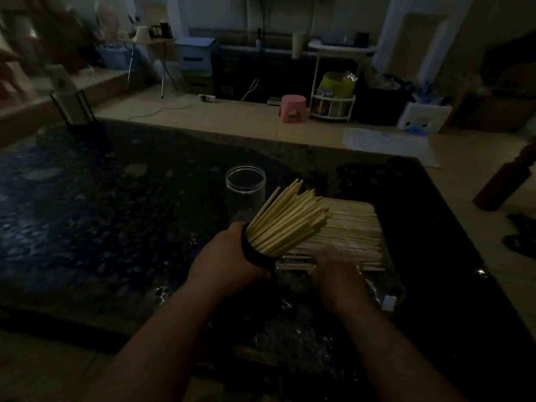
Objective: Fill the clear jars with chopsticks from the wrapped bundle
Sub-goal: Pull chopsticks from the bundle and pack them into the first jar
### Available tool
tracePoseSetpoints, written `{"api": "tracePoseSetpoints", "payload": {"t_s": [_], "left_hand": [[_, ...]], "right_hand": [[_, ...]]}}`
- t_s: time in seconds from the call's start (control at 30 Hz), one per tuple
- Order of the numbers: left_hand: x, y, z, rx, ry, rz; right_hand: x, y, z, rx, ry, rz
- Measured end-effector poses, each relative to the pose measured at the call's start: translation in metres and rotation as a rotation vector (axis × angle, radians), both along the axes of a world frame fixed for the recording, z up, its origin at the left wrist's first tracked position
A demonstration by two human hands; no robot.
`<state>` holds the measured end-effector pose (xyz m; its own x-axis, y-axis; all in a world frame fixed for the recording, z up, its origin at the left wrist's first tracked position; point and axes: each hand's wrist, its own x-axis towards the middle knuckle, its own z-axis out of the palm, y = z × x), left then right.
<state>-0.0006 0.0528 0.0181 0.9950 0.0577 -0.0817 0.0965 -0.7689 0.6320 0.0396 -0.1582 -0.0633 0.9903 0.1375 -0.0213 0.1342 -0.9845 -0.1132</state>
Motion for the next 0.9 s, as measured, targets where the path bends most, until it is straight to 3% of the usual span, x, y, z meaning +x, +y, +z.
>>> {"api": "tracePoseSetpoints", "payload": {"t_s": [0.37, 0.57, 0.9], "left_hand": [[0.001, 0.001, 0.0, 0.019, 0.006, -0.001], [0.0, 0.0, 0.001, 0.027, 0.012, -0.001], [0.0, -0.001, -0.001, 0.024, 0.009, 0.002]], "right_hand": [[-0.007, -0.002, 0.005, -0.104, 0.062, 0.06], [-0.015, -0.005, 0.012, 0.077, 0.09, 0.103], [-0.03, -0.005, 0.015, 0.06, 0.075, 0.093]]}}
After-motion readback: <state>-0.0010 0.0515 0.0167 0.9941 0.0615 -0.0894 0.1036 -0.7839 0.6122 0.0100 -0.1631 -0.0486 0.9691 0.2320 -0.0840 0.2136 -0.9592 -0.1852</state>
